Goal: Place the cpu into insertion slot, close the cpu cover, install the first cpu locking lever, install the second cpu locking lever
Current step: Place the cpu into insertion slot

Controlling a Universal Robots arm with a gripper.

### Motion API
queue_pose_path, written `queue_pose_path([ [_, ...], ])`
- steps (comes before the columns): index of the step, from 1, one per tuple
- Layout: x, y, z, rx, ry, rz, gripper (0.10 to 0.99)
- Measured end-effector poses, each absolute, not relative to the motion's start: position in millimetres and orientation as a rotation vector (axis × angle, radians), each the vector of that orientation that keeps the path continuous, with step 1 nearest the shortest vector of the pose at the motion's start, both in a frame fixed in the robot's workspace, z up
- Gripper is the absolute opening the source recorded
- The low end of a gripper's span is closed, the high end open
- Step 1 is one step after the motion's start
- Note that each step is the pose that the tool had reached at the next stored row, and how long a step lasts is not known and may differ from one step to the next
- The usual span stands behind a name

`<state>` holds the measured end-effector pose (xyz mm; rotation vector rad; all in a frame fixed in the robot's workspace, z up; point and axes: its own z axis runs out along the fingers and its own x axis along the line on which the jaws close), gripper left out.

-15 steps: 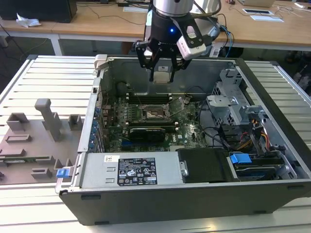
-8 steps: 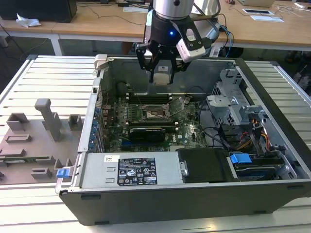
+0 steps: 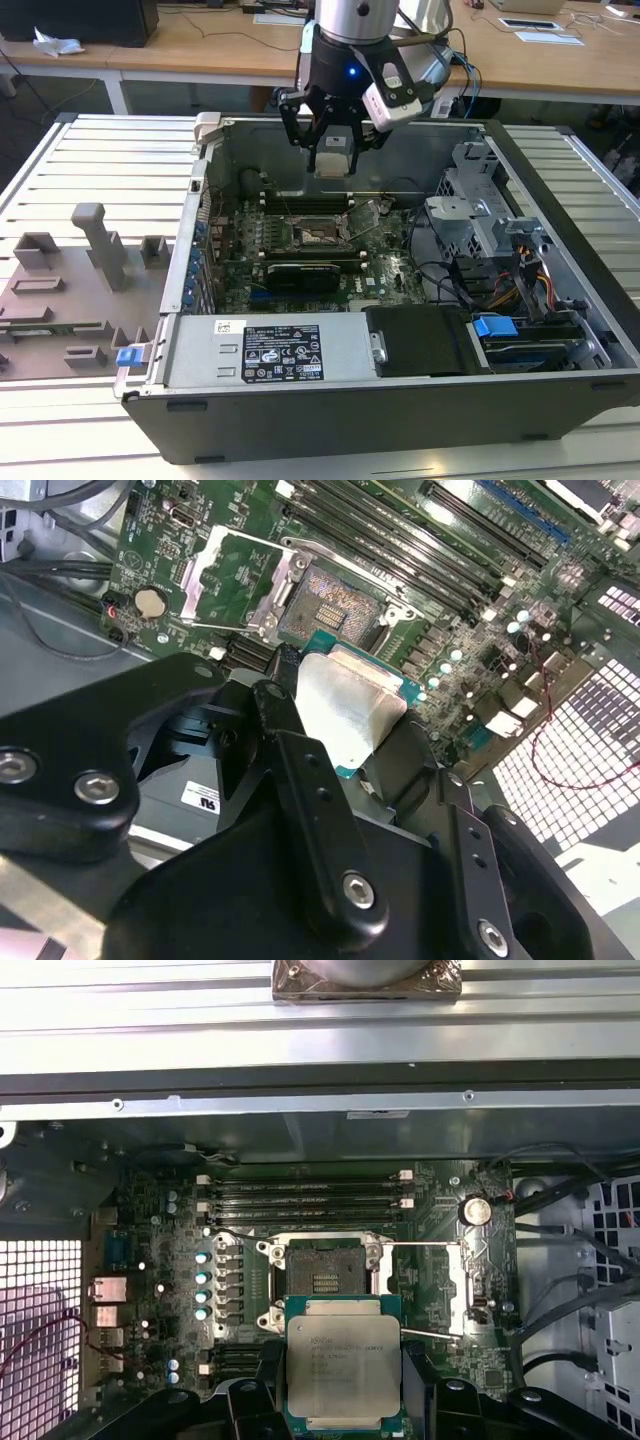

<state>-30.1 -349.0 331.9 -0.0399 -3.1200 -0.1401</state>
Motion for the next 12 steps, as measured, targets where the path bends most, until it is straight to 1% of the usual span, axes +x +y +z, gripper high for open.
queue_pose_path([
  [12,-30.1,-349.0,323.1,-0.040,-3.120,-0.140,0.545],
])
